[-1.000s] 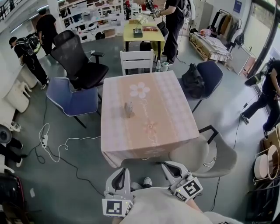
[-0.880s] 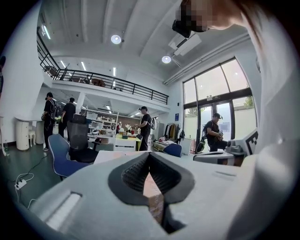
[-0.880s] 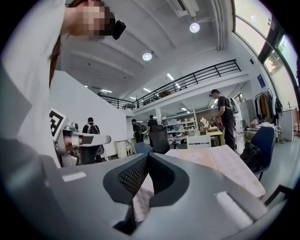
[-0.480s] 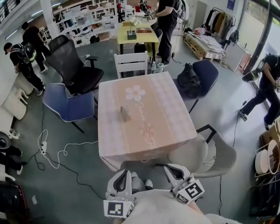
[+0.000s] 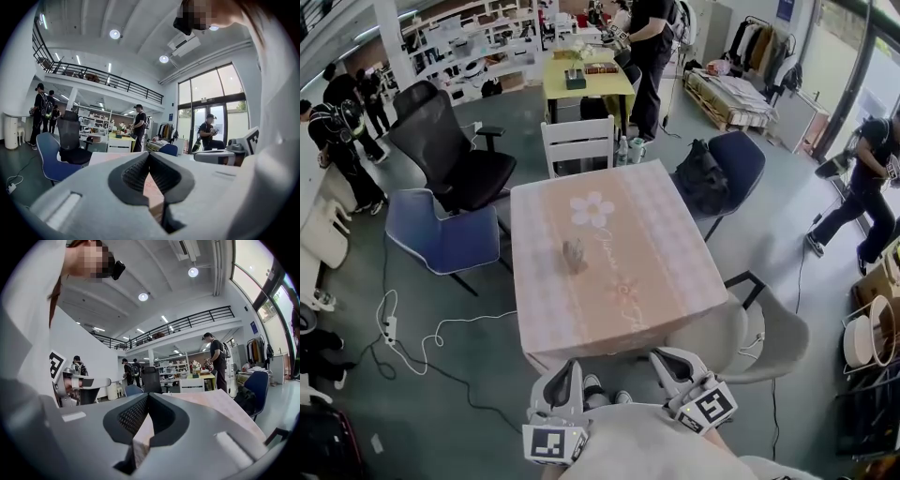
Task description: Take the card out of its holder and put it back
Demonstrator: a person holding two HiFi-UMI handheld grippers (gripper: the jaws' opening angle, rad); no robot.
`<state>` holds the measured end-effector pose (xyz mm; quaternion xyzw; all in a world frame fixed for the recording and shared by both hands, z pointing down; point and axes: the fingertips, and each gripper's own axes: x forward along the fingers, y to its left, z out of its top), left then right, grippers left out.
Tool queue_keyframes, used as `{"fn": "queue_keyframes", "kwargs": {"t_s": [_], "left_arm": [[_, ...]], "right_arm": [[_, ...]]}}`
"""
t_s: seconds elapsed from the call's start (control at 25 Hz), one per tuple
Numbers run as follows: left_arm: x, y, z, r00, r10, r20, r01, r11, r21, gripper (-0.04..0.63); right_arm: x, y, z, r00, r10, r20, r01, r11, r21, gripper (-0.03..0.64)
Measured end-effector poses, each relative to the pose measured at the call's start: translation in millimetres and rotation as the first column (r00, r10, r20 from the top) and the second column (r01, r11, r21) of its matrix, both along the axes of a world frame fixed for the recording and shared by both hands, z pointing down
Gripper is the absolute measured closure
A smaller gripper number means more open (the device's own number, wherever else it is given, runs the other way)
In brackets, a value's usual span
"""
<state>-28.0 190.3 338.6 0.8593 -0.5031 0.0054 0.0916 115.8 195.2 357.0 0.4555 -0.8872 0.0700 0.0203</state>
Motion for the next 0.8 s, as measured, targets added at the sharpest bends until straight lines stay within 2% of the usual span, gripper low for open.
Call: {"fn": "queue_keyframes", "kwargs": {"t_s": [0.44, 0.8], "left_arm": [[-43.7, -52.6, 1.1, 1.0, -0.007, 0.005, 0.007, 1.0, 0.001, 0.595], [-59.1, -66.8, 13.5, 1.0, 0.002, 0.014, -0.002, 1.0, -0.026, 0.595]], "right_arm": [[-41.4, -50.8, 0.7, 1.0, 0.004, 0.02, -0.004, 1.0, 0.004, 0.618], [-57.4, -65.9, 14.8, 0.999, 0.021, 0.033, -0.02, 0.999, -0.027, 0.618]]}}
